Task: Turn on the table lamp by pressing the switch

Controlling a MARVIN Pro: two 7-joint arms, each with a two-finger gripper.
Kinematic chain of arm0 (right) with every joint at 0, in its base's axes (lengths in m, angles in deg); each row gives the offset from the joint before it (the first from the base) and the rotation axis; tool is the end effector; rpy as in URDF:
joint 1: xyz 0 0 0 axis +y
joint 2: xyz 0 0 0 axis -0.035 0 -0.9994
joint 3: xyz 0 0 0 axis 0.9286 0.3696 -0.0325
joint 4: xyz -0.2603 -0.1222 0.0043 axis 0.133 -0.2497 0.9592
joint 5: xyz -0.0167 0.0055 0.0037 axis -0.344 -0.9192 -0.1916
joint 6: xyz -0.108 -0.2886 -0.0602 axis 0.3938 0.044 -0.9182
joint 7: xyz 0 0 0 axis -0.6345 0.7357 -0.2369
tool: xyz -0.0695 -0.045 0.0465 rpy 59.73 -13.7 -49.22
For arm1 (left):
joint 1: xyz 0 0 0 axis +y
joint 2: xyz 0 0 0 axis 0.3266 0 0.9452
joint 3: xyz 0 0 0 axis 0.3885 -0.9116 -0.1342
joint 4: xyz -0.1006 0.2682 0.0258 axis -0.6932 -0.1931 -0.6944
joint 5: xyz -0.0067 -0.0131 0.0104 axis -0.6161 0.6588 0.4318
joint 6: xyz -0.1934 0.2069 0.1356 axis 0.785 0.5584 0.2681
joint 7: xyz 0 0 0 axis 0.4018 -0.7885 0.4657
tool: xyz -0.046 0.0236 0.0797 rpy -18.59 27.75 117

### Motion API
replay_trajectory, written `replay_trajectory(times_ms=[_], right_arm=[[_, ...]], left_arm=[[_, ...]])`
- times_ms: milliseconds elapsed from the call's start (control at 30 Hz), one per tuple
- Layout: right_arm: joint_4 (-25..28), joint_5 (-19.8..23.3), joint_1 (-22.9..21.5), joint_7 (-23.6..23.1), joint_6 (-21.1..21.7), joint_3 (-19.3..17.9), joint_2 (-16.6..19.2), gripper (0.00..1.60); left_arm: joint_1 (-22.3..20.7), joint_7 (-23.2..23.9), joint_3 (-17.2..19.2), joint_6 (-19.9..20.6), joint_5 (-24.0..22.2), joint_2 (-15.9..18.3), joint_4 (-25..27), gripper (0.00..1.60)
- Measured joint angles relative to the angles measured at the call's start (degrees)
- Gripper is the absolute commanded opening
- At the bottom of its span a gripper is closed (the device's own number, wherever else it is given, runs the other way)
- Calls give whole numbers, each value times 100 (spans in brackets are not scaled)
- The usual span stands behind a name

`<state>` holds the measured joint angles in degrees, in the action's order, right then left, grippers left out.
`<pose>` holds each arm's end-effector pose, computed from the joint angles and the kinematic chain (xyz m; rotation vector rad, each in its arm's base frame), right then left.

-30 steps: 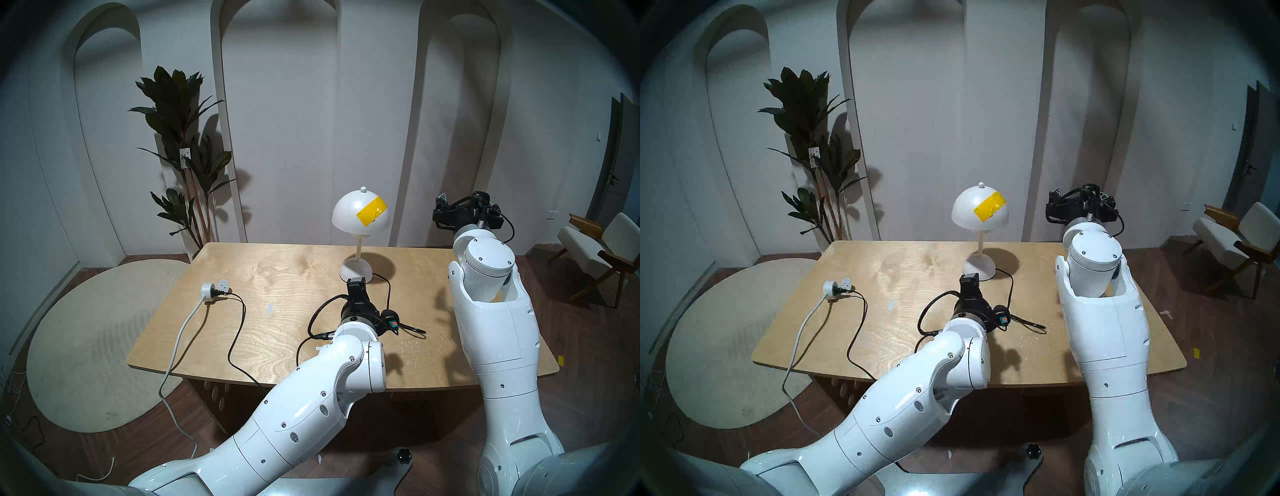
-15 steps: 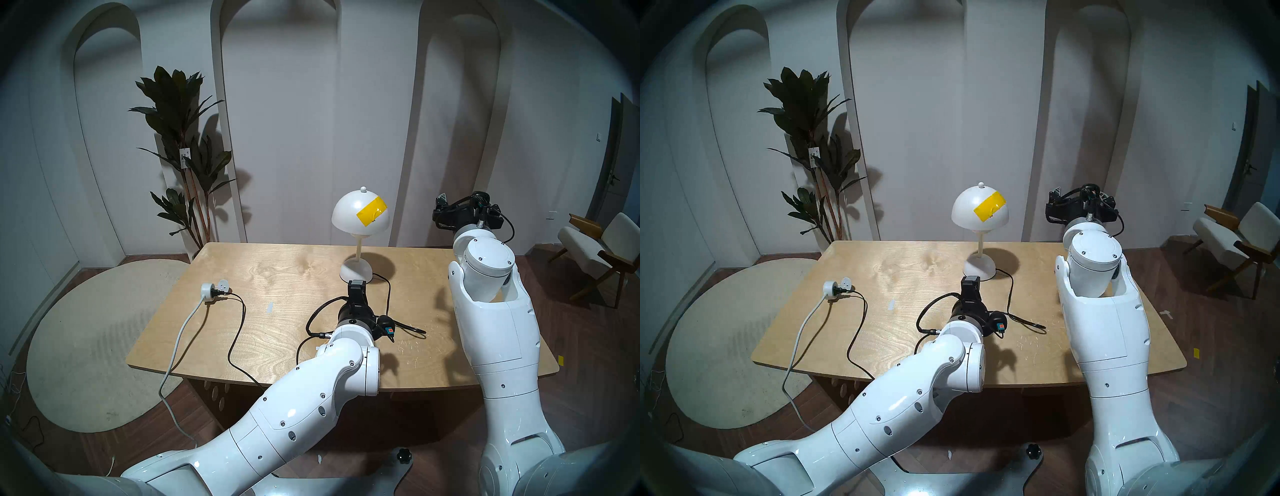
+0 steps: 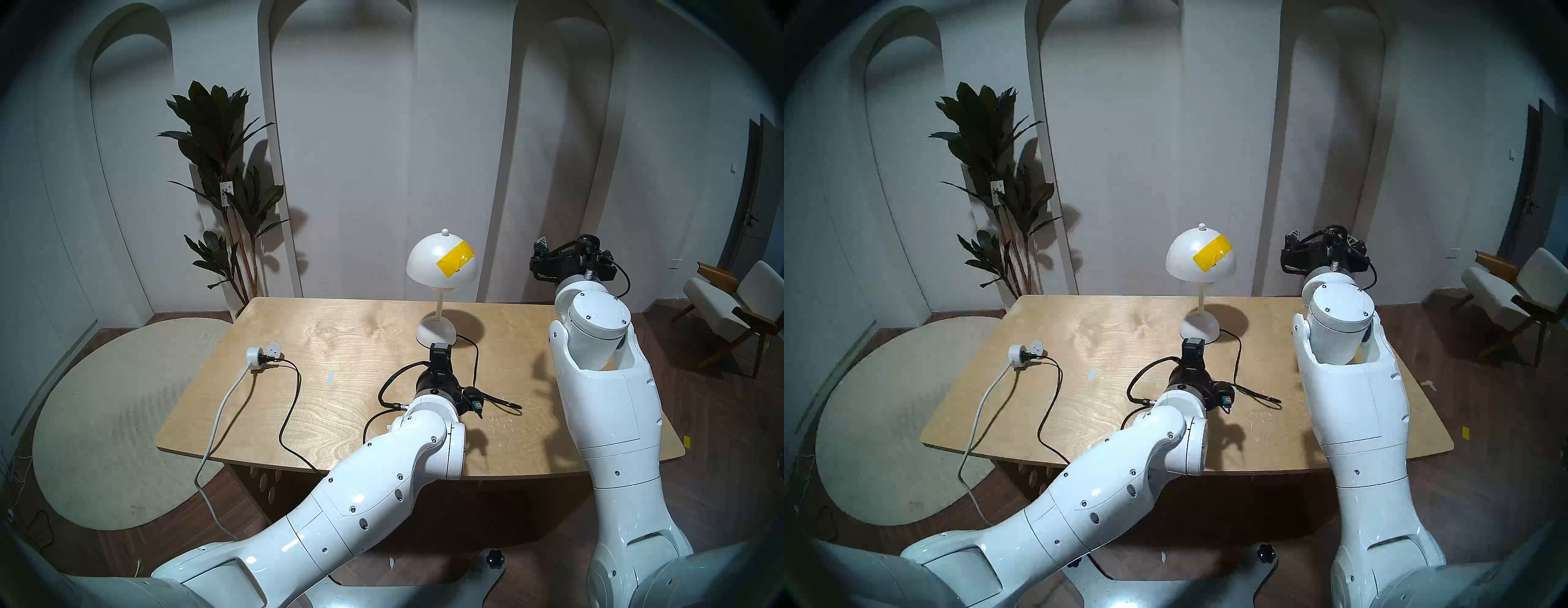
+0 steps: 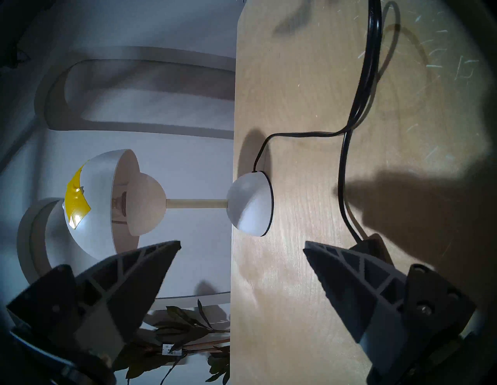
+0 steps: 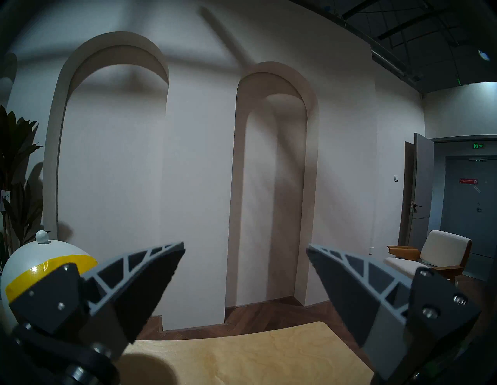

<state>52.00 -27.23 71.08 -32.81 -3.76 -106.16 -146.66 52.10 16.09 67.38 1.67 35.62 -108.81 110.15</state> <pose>0.4740 -0.0799 -0.1169 1.8681 -0.2214 2.1642 0.4013 -0.2430 -0.3020 -1.3427 1.6027 -1.2477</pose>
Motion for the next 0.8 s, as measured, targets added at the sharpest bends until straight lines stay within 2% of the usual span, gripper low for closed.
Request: replay_trajectory(times_ms=[800], right_arm=[[0,74,0,59,-7,45,60,160]], left_arm=[[-83,27,195,-226,-96,-46,-239,160]])
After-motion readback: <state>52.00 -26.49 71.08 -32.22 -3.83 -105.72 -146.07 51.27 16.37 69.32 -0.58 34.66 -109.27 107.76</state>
